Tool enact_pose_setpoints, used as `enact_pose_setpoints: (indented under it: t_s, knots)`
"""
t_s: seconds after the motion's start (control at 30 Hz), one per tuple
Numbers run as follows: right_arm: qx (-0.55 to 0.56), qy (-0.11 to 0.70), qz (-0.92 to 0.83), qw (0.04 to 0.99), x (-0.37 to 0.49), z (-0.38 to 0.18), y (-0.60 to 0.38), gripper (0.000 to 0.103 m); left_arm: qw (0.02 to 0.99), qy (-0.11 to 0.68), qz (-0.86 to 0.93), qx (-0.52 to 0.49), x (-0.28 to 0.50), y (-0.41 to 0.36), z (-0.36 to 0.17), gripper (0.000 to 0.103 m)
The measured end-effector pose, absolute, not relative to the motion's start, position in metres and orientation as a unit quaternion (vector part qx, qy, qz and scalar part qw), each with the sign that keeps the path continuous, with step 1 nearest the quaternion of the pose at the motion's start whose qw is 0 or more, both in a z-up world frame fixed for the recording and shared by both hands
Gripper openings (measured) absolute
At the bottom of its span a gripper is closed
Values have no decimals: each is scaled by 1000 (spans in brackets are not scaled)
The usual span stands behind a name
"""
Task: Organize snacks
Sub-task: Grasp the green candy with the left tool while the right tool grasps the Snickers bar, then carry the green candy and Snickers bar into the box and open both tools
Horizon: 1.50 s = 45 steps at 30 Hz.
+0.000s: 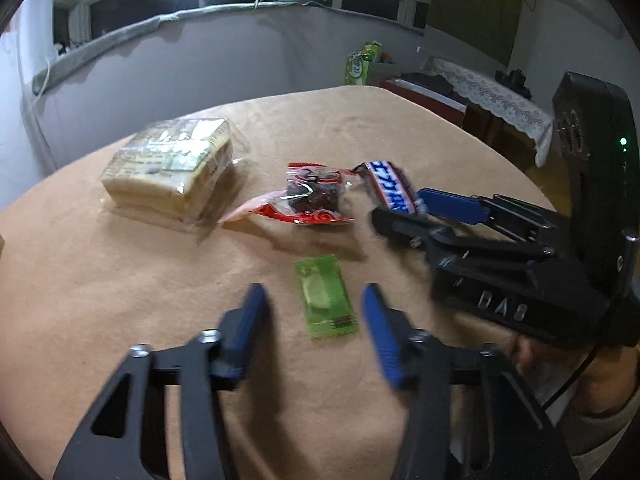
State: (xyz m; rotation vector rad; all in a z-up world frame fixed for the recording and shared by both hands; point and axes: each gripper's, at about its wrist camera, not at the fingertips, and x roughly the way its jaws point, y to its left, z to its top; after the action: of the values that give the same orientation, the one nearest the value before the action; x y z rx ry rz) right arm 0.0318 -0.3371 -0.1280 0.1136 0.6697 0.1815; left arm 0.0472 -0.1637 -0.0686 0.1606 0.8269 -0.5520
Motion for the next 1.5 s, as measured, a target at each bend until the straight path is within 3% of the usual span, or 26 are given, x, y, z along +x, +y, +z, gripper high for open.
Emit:
enact_pose_setpoints:
  t_s: [0.07, 0.2, 0.83, 1.5]
  knots:
    - [66, 327, 94, 938, 30, -128, -342, 35, 877, 397, -262, 70, 51, -159, -68, 22]
    - [82, 321, 89, 939, 22, -129, -352, 34, 875, 397, -270, 59, 51, -151, -68, 21]
    - [102, 284, 61, 951, -6, -112, -376, 34, 894, 379, -238, -13, 52, -93, -53, 21]
    - [47, 272, 90, 957, 0, -78, -312, 34, 916, 335, -214, -46, 45, -36, -34, 21]
